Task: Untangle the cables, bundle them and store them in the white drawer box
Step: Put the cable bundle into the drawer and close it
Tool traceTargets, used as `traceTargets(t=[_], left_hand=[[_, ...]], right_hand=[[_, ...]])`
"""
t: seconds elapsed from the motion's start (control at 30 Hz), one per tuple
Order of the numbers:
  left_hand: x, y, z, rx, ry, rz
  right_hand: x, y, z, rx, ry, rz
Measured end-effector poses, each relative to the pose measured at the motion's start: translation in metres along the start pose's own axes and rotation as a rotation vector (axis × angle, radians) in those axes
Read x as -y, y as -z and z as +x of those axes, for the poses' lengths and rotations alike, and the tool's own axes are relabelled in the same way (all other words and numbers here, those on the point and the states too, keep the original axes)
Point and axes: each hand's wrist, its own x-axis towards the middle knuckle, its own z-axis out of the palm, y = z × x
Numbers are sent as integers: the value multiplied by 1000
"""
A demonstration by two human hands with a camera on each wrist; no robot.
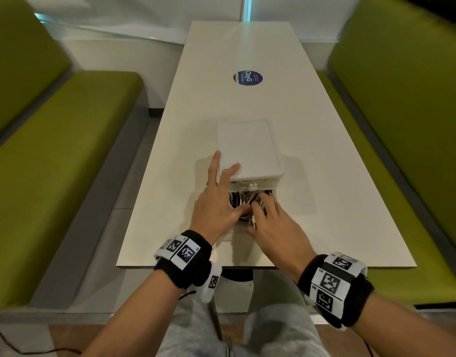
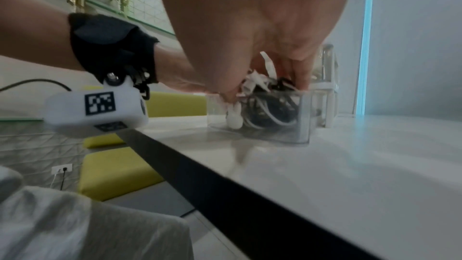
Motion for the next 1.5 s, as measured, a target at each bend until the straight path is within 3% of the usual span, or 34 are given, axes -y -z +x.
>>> traceTargets(t=[0.17,0.37,0.43,0.63,0.8,0.97,1.07,1.23,1.5], left_hand=[[-2,-3,-3,-44,-6,-22],[-3,1,-2,-65,-27,-40],[-3,6,1,-25,-18,-24],[-2,16,-1,173,-9,2],[-3,19,3,246,4,48],[-2,17,5,211,1,47],[0,14,5,198,-13,57],[1,14,9,169,-12,45],[2,21,13,184,-13,-1]], right_hand=[[-22,4,-16,-234,50,47],[-27,-19,-2,-313,123,-67],[-25,-17,2,-304,127,-56],[-35,-20,-8,-81,92,-102],[-23,-11,1,5,40,-24],[-46,-1,0,-139,66,213],[-58,-8,0,-271,96,114],[-59,-13,12,-348,43,0],[-56,-10,15,-254,3,158]])
